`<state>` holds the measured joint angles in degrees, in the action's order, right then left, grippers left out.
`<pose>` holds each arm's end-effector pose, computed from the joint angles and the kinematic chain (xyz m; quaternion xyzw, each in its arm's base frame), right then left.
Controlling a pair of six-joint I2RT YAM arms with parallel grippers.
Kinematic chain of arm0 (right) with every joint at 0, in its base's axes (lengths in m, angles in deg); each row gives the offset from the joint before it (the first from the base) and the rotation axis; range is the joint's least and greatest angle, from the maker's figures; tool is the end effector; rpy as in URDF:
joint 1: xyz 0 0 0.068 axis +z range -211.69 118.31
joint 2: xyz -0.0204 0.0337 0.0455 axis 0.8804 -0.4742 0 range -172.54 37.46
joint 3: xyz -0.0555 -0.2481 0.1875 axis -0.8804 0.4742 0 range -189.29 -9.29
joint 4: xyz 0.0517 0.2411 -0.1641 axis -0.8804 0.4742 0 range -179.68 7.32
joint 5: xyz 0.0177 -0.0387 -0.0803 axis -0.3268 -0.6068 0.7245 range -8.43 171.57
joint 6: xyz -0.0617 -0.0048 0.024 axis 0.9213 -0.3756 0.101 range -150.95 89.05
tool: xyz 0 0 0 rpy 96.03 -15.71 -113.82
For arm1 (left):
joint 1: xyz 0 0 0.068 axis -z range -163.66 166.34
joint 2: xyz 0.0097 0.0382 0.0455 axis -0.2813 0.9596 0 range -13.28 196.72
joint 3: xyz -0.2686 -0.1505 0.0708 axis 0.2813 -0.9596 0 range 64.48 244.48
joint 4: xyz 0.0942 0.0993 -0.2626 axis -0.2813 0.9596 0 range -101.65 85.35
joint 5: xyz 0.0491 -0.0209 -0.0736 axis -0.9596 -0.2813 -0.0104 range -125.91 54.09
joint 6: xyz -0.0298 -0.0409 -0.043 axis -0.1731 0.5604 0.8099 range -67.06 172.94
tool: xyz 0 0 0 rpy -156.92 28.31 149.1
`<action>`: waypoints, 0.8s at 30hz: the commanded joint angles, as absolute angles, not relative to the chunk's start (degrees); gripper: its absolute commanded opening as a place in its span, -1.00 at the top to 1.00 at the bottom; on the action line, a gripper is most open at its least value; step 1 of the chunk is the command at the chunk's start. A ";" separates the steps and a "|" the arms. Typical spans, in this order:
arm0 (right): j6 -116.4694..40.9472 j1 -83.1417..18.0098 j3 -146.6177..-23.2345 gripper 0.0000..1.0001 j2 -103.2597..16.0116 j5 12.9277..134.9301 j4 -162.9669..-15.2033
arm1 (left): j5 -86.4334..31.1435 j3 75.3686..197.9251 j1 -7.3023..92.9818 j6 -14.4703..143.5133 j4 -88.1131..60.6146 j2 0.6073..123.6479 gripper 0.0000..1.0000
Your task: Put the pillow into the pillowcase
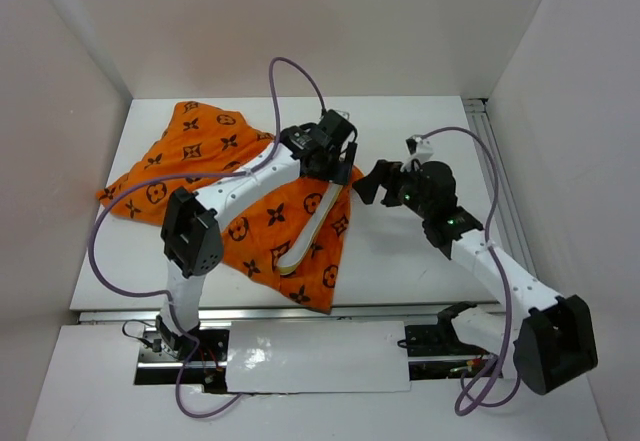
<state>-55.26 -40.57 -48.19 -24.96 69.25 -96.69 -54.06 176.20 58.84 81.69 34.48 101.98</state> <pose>0.2569 0.1113 0.2938 -0.0420 0.7982 0.3090 0.5155 0.3920 -0.3370 0.3402 0.0570 0.9268 -0.0780 0.3630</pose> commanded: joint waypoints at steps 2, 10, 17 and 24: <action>-54.68 -43.41 -46.74 -1.00 -20.29 75.94 -84.07 | -59.36 170.22 62.56 82.12 34.76 97.21 -1.00; -52.92 -48.24 -43.31 -1.00 -19.67 65.05 -84.93 | -62.80 163.53 64.33 82.20 37.75 100.53 -1.00; -49.15 -48.25 -43.31 -1.00 -19.59 62.23 -84.33 | -67.27 166.60 62.22 86.77 44.07 107.83 0.54; -47.47 -45.79 -42.69 -0.94 -18.52 65.22 -83.70 | -70.27 174.42 62.22 86.78 45.13 104.17 1.00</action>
<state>-49.27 -47.17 -42.77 -19.62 64.55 -84.36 -65.77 171.26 62.99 85.54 43.53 107.08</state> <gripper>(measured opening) 0.979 0.055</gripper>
